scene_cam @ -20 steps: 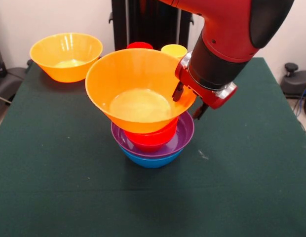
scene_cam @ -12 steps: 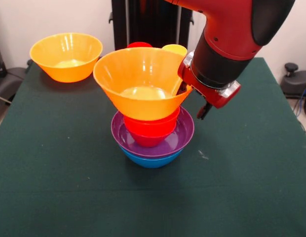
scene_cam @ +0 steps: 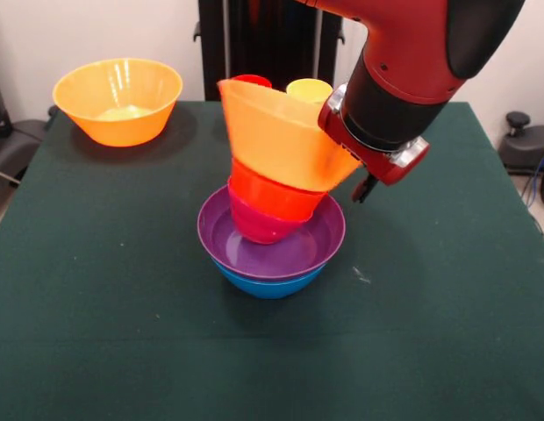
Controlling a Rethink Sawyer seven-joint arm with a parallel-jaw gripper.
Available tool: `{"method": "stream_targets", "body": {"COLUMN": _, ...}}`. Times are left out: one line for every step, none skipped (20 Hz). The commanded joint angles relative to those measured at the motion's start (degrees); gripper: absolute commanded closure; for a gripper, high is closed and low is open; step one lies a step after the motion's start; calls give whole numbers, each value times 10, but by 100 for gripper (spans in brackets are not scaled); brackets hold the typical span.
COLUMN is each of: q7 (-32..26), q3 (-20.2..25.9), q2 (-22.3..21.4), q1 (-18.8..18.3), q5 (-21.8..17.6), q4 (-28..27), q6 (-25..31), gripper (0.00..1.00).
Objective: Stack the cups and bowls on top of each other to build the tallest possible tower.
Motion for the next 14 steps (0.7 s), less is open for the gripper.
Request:
{"method": "stream_targets", "body": {"q7": 88, "q3": 40, "q2": -2, "q1": 2, "q5": 4, "q4": 8, "q6": 50, "gripper": 0}}
{"method": "stream_targets", "body": {"q7": 86, "q3": 40, "q2": -2, "q1": 0, "q5": 4, "q4": 7, "q6": 52, "gripper": 0}}
{"method": "stream_targets", "body": {"q7": 84, "q3": 40, "q2": -3, "q1": -1, "q5": 3, "q4": 6, "q6": 54, "gripper": 0}}
{"method": "stream_targets", "body": {"q7": 81, "q3": 39, "q2": -3, "q1": -3, "q5": 2, "q4": 4, "q6": 57, "gripper": 0}}
{"method": "stream_targets", "body": {"q7": 76, "q3": 38, "q2": -4, "q1": -6, "q5": 0, "q4": 1, "q6": 63, "gripper": 0}}
{"method": "stream_targets", "body": {"q7": 73, "q3": 38, "q2": -4, "q1": -9, "q5": -1, "q4": -3, "q6": 67, "gripper": 0}}
{"method": "stream_targets", "body": {"q7": 70, "q3": 37, "q2": -4, "q1": -12, "q5": -2, "q4": -6, "q6": 70, "gripper": 0}}
{"method": "stream_targets", "body": {"q7": 67, "q3": 37, "q2": -4, "q1": -13, "q5": -3, "q4": -8, "q6": 73, "gripper": 0}}
{"method": "stream_targets", "body": {"q7": 65, "q3": 36, "q2": -6, "q1": -15, "q5": -4, "q4": -10, "q6": 76, "gripper": 0}}
{"method": "stream_targets", "body": {"q7": 64, "q3": 35, "q2": -6, "q1": -16, "q5": -5, "q4": -13, "q6": 80, "gripper": 0}}
{"method": "stream_targets", "body": {"q7": 64, "q3": 34, "q2": -6, "q1": -17, "q5": -7, "q4": -16, "q6": 83, "gripper": 0}}
{"method": "stream_targets", "body": {"q7": 64, "q3": 34, "q2": -4, "q1": -18, "q5": -7, "q4": -19, "q6": 84, "gripper": 0}}
{"method": "stream_targets", "body": {"q7": 64, "q3": 34, "q2": -2, "q1": -19, "q5": -8, "q4": -22, "q6": 84, "gripper": 0}}
{"method": "stream_targets", "body": {"q7": 64, "q3": 34, "q2": -2, "q1": -20, "q5": -9, "q4": -24, "q6": 86, "gripper": 0}}
